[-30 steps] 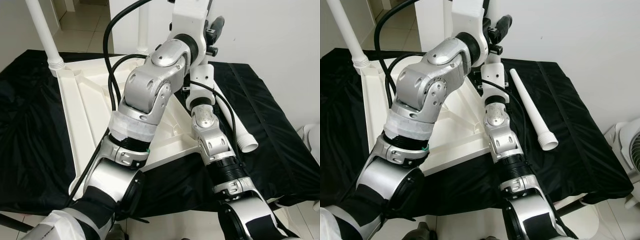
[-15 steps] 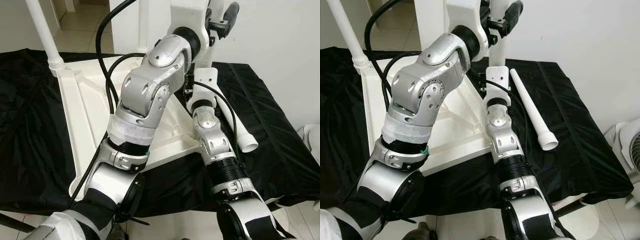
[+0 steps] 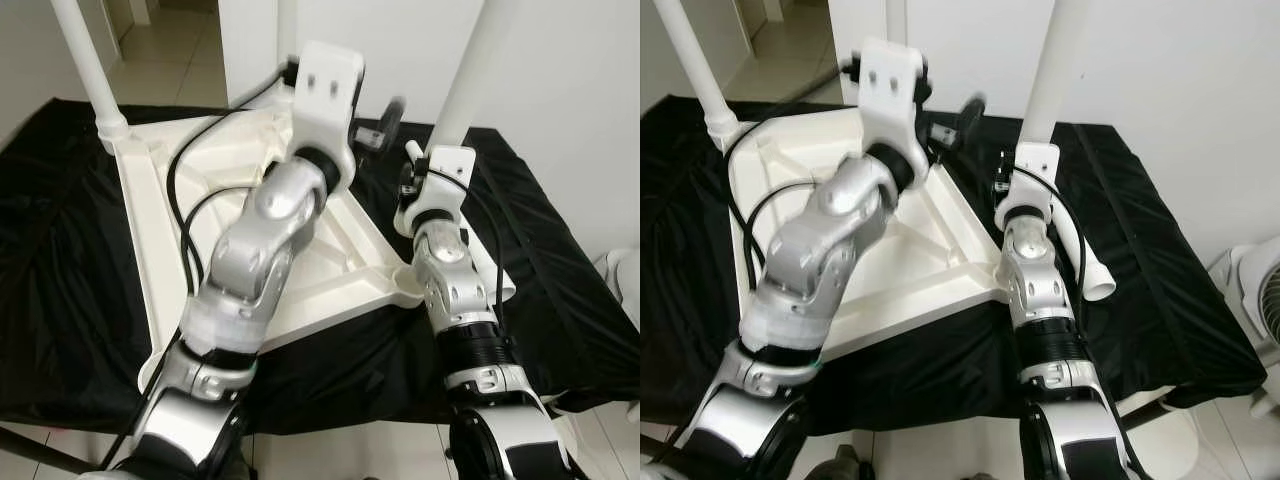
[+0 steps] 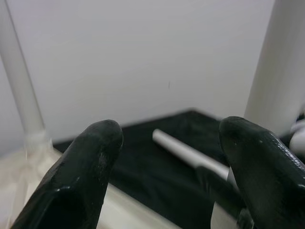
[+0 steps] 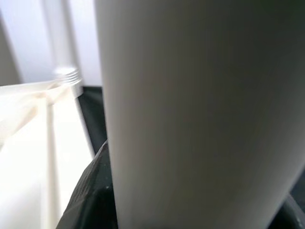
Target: Building children table
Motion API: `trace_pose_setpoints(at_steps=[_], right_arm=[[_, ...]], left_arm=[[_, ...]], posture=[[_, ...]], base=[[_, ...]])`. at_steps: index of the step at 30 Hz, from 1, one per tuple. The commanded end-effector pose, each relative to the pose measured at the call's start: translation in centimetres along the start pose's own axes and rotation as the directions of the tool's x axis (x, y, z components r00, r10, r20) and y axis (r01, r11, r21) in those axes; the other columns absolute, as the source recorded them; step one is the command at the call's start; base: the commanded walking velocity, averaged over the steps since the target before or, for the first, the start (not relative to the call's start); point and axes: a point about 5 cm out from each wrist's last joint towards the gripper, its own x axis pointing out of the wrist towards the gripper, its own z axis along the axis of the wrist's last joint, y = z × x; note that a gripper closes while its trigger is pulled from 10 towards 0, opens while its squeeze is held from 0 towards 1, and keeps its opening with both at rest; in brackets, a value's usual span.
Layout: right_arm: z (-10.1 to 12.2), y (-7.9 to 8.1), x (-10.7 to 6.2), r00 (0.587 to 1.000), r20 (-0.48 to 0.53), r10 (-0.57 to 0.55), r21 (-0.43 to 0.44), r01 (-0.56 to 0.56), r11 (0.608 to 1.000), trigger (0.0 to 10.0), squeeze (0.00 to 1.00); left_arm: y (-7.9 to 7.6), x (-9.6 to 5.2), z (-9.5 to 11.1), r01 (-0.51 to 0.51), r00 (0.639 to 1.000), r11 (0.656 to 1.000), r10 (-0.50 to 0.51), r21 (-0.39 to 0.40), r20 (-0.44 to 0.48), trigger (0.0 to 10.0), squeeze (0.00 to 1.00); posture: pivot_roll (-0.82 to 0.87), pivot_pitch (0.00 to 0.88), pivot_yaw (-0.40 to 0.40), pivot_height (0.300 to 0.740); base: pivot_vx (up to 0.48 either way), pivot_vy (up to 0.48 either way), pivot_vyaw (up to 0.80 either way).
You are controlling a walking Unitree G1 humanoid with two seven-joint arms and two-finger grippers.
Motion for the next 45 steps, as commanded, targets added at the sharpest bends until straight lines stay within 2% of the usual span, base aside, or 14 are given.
trace_pose_setpoints(at_steps=[1, 2, 5, 7, 8, 9, 15, 19, 20, 24, 26, 29, 36, 45], right_arm=[[0.7, 0.0, 0.0, 0.999, 0.033, 0.020, 0.016, -0.021, 1.000, 10.0, 0.00], [0.7, 0.0, -0.3, 0.998, 0.039, 0.052, 0.057, -0.054, 0.997, 10.0, 0.00], [0.4, -0.3, -1.3, 0.994, 0.058, 0.096, 0.062, -0.100, 0.993, 10.0, 0.00], [0.4, -0.3, -1.3, 0.994, 0.058, 0.096, 0.062, -0.100, 0.993, 10.0, 0.00], [0.0, -0.9, -1.9, 0.993, 0.056, 0.102, 0.053, -0.105, 0.993, 10.0, 0.00], [-0.2, -1.2, -2.1, 0.994, 0.052, 0.100, 0.052, -0.102, 0.993, 10.0, 0.00], [-0.7, -1.9, -2.6, 0.995, 0.040, 0.095, 0.042, -0.096, 0.994, 10.0, 0.00], [-2.1, -3.2, -4.3, 0.995, -0.002, 0.100, 0.019, -0.100, 0.995, 10.0, 0.00], [-2.1, -3.2, -4.3, 0.995, -0.002, 0.100, 0.019, -0.100, 0.995, 10.0, 0.00], [-2.7, -3.2, -5.1, 0.993, -0.021, 0.119, 0.015, -0.119, 0.993, 10.0, 0.00], [-2.7, -3.2, -5.1, 0.993, -0.021, 0.119, 0.015, -0.119, 0.993, 10.0, 0.00], [-3.3, -3.2, -6.0, 0.989, -0.034, 0.147, 0.005, -0.147, 0.989, 10.0, 0.00], [-3.7, -2.9, -6.4, 0.983, -0.042, 0.179, -0.001, -0.179, 0.984, 10.0, 0.00], [-4.7, -2.3, -6.9, 0.964, -0.065, 0.257, -0.054, -0.261, 0.964, 10.0, 0.00]], left_arm=[[-0.6, 0.1, 0.2, 0.041, 0.999, 0.999, -0.041, 0.020, 0.002, 10.0, 0.00], [-0.3, -0.2, -0.8, 0.030, 0.999, 0.999, -0.029, 0.029, -0.027, 10.0, 0.00], [0.2, -1.5, -4.0, 0.028, 0.993, 0.997, -0.019, 0.078, -0.117, 10.0, 0.00], [0.2, -1.5, -4.0, 0.028, 0.993, 0.997, -0.019, 0.078, -0.117, 10.0, 0.00], [-0.1, -2.6, -5.6, 0.073, 0.986, 0.993, -0.056, 0.098, -0.159, 10.0, 0.00], [-0.3, -3.1, -6.2, 0.097, 0.982, 0.990, -0.078, 0.107, -0.175, 10.0, 0.00], [-0.7, -4.1, -7.2, 0.160, 0.969, 0.982, -0.136, 0.105, -0.208, 10.0, 0.00], [-1.6, -5.8, -9.4, 0.288, 0.925, 0.948, -0.240, 0.134, -0.296, 10.0, 0.00], [-1.6, -5.8, -9.4, 0.288, 0.925, 0.948, -0.240, 0.134, -0.296, 10.0, 0.00], [-2.0, -6.6, -10.6, 0.357, 0.889, 0.923, -0.288, 0.146, -0.357, 10.0, 0.00], [-2.0, -6.6, -10.6, 0.357, 0.889, 0.923, -0.288, 0.146, -0.357, 10.0, 0.00], [-1.9, -7.3, -11.8, 0.390, 0.858, 0.902, -0.285, 0.182, -0.426, 10.0, 0.00], [-2.0, -7.4, -11.9, 0.403, 0.853, 0.896, -0.294, 0.186, -0.432, 10.0, 0.00], [-2.3, -7.6, -11.5, 0.427, 0.847, 0.882, -0.314, 0.198, -0.428, 10.0, 0.00]], posture=[[0.10, 0.000, -0.057, 0.740], [0.09, 0.000, -0.055, 0.740], [0.09, 0.006, -0.049, 0.740], [0.09, 0.006, -0.049, 0.740], [0.09, 0.011, -0.046, 0.740], [0.09, 0.011, -0.046, 0.740], [0.08, 0.015, -0.044, 0.740], [0.08, 0.026, -0.040, 0.740], [0.08, 0.026, -0.040, 0.740], [0.08, 0.027, -0.037, 0.740], [0.08, 0.027, -0.037, 0.740], [0.08, 0.029, -0.033, 0.740], [0.08, 0.030, -0.032, 0.740], [0.09, 0.033, -0.032, 0.740]], base=[[0.000, 0.000, 0.00], [0.000, 0.000, 0.00], [0.000, 0.000, 0.00], [0.000, 0.000, 0.00], [0.000, 0.000, 0.00], [0.000, 0.000, 0.00], [0.000, 0.000, 0.00], [0.000, 0.000, 0.00], [0.000, 0.000, 0.00], [0.000, 0.000, 0.00], [0.000, 0.000, 0.00], [0.000, 0.000, 0.00], [0.000, 0.000, 0.00], [0.000, 0.000, 0.00]])
